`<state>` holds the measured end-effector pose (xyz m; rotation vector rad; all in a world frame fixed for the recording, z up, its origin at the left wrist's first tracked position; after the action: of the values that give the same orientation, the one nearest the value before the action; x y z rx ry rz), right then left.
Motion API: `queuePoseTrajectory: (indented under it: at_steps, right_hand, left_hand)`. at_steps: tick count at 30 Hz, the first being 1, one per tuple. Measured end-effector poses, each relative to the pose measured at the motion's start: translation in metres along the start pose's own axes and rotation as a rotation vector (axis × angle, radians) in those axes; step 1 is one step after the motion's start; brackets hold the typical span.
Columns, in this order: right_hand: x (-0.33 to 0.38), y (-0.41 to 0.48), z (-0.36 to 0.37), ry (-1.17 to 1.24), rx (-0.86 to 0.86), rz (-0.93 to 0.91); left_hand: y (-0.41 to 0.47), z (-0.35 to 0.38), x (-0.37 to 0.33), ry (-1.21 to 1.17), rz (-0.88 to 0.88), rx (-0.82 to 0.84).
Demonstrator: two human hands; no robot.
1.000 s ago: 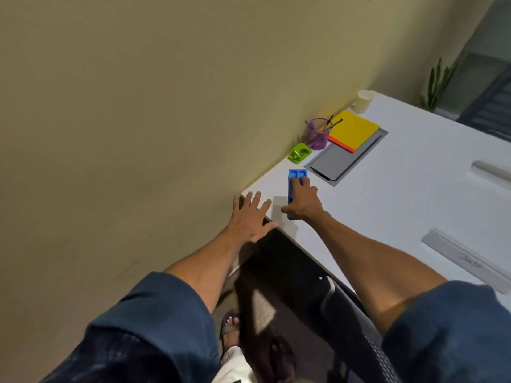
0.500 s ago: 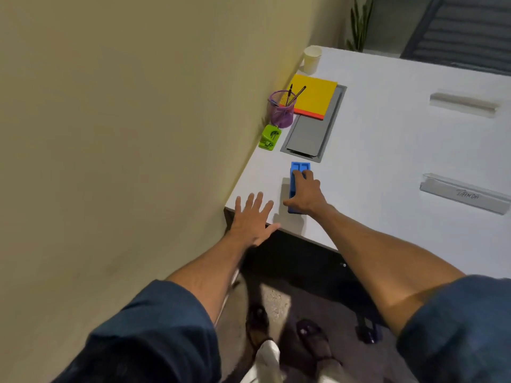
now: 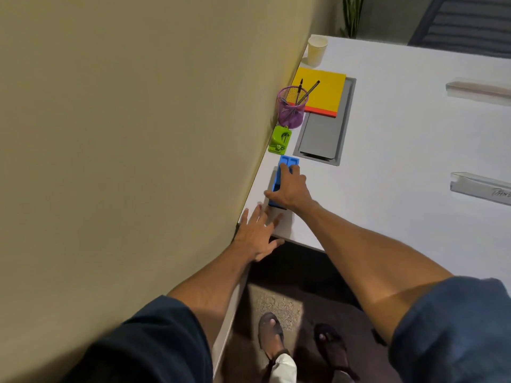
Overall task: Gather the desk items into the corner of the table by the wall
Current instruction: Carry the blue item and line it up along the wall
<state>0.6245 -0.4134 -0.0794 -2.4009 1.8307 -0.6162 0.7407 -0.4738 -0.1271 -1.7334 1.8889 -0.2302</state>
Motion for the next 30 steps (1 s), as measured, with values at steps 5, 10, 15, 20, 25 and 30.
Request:
queuePoseTrajectory:
  at_steps: [5,10,15,20,25,30]
  right_hand:
    - [0.015,0.019,0.01,-0.025,0.023,0.012]
    - [0.022,0.033,0.017,-0.037,0.037,0.003]
    - [0.026,0.041,0.026,-0.046,0.047,0.005]
    - [0.029,0.046,0.029,-0.039,0.048,-0.001]
    - [0.019,0.041,0.025,0.009,0.067,-0.074]
    - [0.007,0.04,0.028,0.042,0.136,-0.163]
  left_hand:
    - [0.001,0.005,0.012,-0.023,0.015,0.019]
    - [0.0,0.006,0.012,0.003,0.023,0.025]
    - [0.001,0.009,0.011,0.021,0.046,0.028]
    - [0.003,0.011,0.015,0.025,0.051,0.012]
    - [0.001,0.011,0.014,-0.019,0.051,-0.005]
    - [-0.001,0.006,0.016,-0.092,0.088,-0.059]
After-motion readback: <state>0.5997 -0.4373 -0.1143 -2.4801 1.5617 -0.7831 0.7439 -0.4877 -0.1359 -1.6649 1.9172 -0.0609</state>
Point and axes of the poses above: each hand's wrist, its own y-axis towards the middle knuckle, its own z-axis out of the palm, x = y × z, the point moved 8 cm from there along y, towards the middle knuckle, and after that the axes turned 15 degrees about -y, right-handed, at the moved point
